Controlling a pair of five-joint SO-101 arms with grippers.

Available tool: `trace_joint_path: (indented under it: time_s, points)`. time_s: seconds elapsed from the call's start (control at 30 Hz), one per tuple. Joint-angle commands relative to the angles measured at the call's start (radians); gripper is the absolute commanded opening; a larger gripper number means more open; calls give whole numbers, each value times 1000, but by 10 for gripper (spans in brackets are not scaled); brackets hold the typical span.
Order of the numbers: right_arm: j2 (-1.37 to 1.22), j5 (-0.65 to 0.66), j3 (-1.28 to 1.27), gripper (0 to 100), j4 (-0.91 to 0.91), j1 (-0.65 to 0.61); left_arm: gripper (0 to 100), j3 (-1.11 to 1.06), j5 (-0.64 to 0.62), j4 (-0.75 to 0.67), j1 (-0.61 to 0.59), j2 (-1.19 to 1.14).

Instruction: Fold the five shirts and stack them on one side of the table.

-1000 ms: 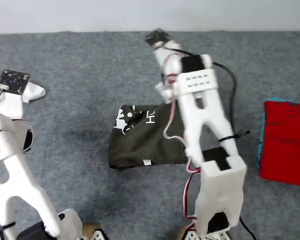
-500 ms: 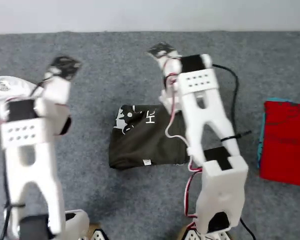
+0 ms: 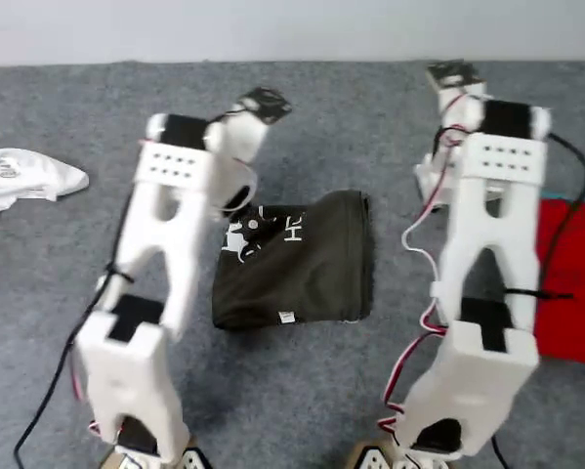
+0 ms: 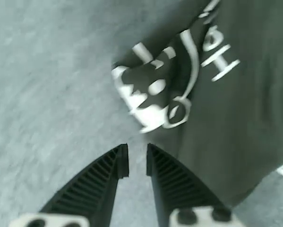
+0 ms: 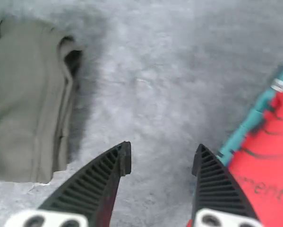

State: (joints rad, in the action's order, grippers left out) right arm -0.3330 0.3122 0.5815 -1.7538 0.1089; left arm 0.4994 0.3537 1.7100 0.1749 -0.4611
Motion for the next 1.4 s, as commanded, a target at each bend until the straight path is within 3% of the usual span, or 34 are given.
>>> trace_joint_path:
  time_s: [0.0, 0.4, 0.8, 0.97, 1.37]
  points:
    - [76, -8, 43, 219, -42, 61, 80, 186, -6, 44, 34, -120]
    - [85, -8, 41, 219, -42, 130, 80, 335, -3, 31, 78, -381]
    - [81, -8, 41, 219, -42, 128, 79, 622, 0, 37, -100, -617]
    - [85, -8, 41, 219, -41, 122, 79, 679, -5, 46, -98, -603]
    - [79, -8, 41, 219, -42, 65, 79, 564, -8, 26, -5, -431]
